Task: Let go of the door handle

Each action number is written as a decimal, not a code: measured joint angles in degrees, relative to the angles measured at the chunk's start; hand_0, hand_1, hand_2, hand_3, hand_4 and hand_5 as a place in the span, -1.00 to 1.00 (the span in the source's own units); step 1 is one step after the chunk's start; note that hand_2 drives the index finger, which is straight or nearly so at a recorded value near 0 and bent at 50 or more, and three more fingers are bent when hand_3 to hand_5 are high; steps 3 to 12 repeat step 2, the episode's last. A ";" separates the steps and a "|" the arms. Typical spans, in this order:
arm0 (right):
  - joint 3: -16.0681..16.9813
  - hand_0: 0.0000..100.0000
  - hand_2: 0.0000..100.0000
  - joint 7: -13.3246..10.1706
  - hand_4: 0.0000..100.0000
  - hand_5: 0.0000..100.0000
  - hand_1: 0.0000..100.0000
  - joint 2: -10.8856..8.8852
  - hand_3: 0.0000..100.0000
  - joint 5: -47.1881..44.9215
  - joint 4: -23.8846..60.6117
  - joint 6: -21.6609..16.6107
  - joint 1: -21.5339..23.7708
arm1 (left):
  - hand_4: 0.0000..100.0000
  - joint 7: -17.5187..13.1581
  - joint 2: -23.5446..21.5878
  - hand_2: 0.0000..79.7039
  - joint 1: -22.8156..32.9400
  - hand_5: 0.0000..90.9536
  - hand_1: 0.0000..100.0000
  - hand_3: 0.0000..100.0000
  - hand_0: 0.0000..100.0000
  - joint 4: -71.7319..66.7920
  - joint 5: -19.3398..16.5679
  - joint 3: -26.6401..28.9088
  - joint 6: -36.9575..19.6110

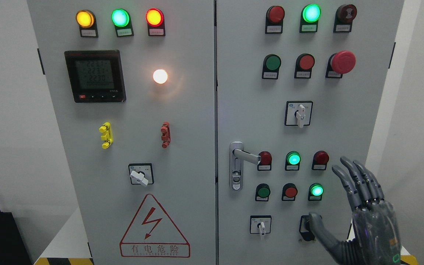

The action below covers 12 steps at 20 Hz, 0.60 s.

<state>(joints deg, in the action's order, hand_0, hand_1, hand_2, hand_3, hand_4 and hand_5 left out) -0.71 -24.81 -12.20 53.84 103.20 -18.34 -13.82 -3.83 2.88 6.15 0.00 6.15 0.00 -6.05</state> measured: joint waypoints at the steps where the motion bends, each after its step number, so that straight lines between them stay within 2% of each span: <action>1: 0.07 -0.15 -1.00 0.27 -1.00 -1.00 -0.46 -0.04 -1.00 -0.02 0.03 0.00 0.00 | -1.00 0.00 0.00 -1.00 0.00 -1.00 -0.22 -1.00 -0.76 0.00 0.00 0.00 0.00; 12: 0.12 -0.15 -1.00 0.46 -1.00 -1.00 -0.46 -0.07 -1.00 -0.04 0.05 0.00 -0.03 | -1.00 0.00 0.00 -1.00 0.00 -1.00 -0.22 -1.00 -0.76 0.00 0.00 0.00 0.00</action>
